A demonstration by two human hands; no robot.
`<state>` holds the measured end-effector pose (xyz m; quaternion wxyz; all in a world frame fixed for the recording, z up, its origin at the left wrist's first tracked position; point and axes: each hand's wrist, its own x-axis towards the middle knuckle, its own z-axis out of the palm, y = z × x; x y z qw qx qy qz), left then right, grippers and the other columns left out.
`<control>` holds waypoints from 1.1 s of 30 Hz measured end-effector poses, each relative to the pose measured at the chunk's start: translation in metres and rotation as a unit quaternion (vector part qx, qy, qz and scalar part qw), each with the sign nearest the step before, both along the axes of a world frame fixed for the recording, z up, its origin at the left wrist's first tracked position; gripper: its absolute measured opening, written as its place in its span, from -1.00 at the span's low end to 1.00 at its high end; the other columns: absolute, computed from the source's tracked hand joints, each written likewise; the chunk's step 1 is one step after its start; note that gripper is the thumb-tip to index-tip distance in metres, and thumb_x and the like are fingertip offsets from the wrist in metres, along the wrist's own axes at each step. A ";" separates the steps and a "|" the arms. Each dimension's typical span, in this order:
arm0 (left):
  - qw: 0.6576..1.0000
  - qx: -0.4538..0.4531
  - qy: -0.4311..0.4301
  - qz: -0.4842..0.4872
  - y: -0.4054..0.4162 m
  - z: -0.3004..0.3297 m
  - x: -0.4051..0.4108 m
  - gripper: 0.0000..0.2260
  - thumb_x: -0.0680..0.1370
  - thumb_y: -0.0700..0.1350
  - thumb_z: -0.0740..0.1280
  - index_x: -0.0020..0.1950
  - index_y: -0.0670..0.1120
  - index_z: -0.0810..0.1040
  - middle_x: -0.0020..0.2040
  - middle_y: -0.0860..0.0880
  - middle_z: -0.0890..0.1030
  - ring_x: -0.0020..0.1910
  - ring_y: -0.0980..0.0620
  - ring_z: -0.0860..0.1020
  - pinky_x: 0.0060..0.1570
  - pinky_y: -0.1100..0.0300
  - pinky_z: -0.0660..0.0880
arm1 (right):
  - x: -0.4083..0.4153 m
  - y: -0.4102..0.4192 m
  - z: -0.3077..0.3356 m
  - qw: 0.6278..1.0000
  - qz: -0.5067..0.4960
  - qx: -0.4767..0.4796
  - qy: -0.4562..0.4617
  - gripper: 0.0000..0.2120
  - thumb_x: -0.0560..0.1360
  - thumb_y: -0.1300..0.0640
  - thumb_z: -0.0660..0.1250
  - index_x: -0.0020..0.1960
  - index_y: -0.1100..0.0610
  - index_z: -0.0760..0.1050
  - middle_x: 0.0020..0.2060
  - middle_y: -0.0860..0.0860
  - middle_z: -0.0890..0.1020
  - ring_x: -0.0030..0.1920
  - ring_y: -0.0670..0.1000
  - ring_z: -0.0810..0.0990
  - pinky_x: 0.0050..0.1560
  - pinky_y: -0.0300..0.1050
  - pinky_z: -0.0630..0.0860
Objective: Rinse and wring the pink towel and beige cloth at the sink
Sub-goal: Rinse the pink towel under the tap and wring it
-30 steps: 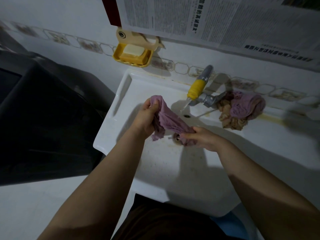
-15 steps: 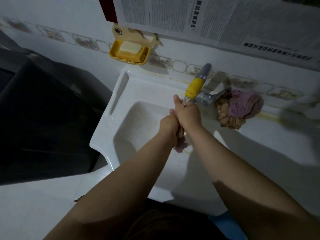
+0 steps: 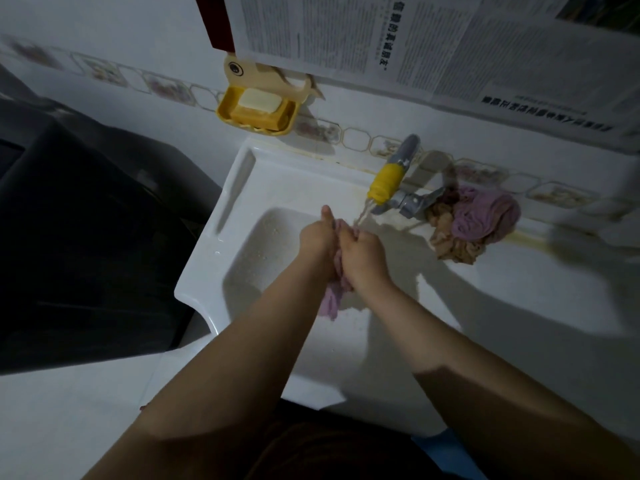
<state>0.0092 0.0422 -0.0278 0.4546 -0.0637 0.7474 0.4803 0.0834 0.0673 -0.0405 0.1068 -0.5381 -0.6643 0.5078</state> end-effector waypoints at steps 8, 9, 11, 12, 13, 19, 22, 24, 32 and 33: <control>0.940 0.127 -0.204 -0.242 -0.033 0.000 0.003 -0.60 0.54 -0.03 0.35 0.22 -0.30 0.46 0.04 -0.41 0.51 -0.02 -0.27 0.49 0.09 -0.27 0.41 | 0.002 0.074 -0.006 0.998 0.032 0.010 -0.045 -0.73 0.58 -0.02 0.17 -0.03 0.17 0.51 -0.18 0.11 0.53 -0.11 0.12 0.57 -0.18 -0.15 0.43; 0.930 0.113 -0.192 -0.293 -0.042 -0.004 -0.002 -0.61 0.54 -0.07 0.36 0.23 -0.32 0.45 0.04 -0.43 0.53 -0.03 -0.29 0.51 0.08 -0.30 0.41 | 0.004 0.079 -0.005 0.998 0.026 0.019 -0.047 -0.71 0.58 -0.03 0.16 0.00 0.17 0.51 -0.17 0.09 0.51 -0.14 0.08 0.54 -0.27 -0.20 0.33; 0.939 0.107 -0.127 -0.302 -0.051 -0.012 -0.007 -0.73 0.55 -0.14 0.33 0.11 -0.33 0.53 -0.08 -0.32 0.60 -0.13 -0.18 0.55 -0.02 -0.07 0.51 | 0.010 0.087 -0.003 0.998 0.026 0.023 -0.045 -0.66 0.58 -0.11 0.15 0.07 0.14 0.49 -0.13 0.08 0.52 -0.18 0.04 0.52 -0.32 -0.18 0.29; 0.953 0.122 -0.110 -0.254 -0.052 -0.015 -0.008 -0.81 0.58 -0.16 0.29 0.02 -0.30 0.56 -0.16 -0.23 0.61 -0.19 -0.11 0.54 -0.10 0.06 0.50 | 0.014 0.088 -0.002 1.000 0.014 0.001 -0.027 -0.66 0.56 -0.15 0.17 0.07 0.11 0.49 -0.11 0.08 0.56 -0.20 0.03 0.55 -0.32 -0.20 0.37; 0.965 0.139 -0.113 -0.192 -0.052 -0.019 -0.010 -0.83 0.60 -0.18 0.25 -0.04 -0.27 0.56 -0.23 -0.16 0.61 -0.24 -0.05 0.53 -0.16 0.14 0.50 | 0.016 0.088 -0.001 0.999 -0.006 -0.038 -0.001 -0.67 0.54 -0.16 0.21 0.08 0.08 0.49 -0.11 0.05 0.58 -0.20 0.01 0.58 -0.29 -0.20 0.46; 0.978 0.154 -0.087 0.114 -0.036 -0.029 -0.023 -0.75 0.64 -0.21 0.16 -0.20 -0.21 0.49 -0.34 -0.15 0.56 -0.37 -0.05 0.53 -0.31 0.18 0.49 | 0.024 0.065 0.013 0.973 0.008 -0.205 0.109 -0.89 0.46 0.14 0.41 -0.24 0.09 0.59 -0.38 0.04 0.67 -0.43 -0.03 0.64 -0.52 -0.19 0.53; 0.985 0.106 -0.105 0.092 -0.019 -0.018 -0.020 -0.71 0.64 -0.08 0.14 -0.19 -0.20 0.47 -0.49 -0.11 0.50 -0.56 0.00 0.46 -0.55 0.33 0.39 | 0.015 0.029 0.011 0.989 0.108 -0.080 0.064 -0.80 0.50 0.02 0.36 -0.21 0.12 0.52 -0.38 -0.02 0.62 -0.41 -0.15 0.57 -0.39 -0.31 0.48; 0.988 0.093 -0.106 0.056 -0.006 -0.006 -0.004 -0.73 0.61 -0.01 0.17 -0.13 -0.17 0.49 -0.43 -0.07 0.55 -0.44 -0.01 0.49 -0.47 0.30 0.43 | 0.002 0.013 0.009 0.992 0.122 0.033 0.017 -0.68 0.52 -0.13 0.25 -0.28 0.06 0.51 -0.48 -0.06 0.55 -0.45 -0.13 0.52 -0.44 -0.28 0.37; 0.997 0.023 0.052 -0.056 0.010 -0.003 0.009 -0.61 0.53 -0.04 0.35 0.28 -0.18 0.43 0.24 -0.15 0.51 0.18 -0.09 0.52 0.12 0.20 0.45 | -0.009 0.012 0.006 0.990 0.050 0.115 -0.058 -0.52 0.53 -0.22 0.02 -0.22 0.09 0.53 -0.31 0.08 0.61 -0.25 0.09 0.57 -0.22 -0.12 0.38; 0.997 0.030 0.052 -0.053 0.010 -0.007 0.007 -0.67 0.56 -0.08 0.31 0.26 -0.20 0.42 0.19 -0.15 0.52 0.19 -0.12 0.50 0.10 0.27 0.42 | -0.009 0.008 0.003 0.987 0.057 0.134 -0.073 -0.48 0.53 -0.22 0.01 -0.19 0.12 0.55 -0.28 0.12 0.63 -0.22 0.13 0.59 -0.22 -0.11 0.38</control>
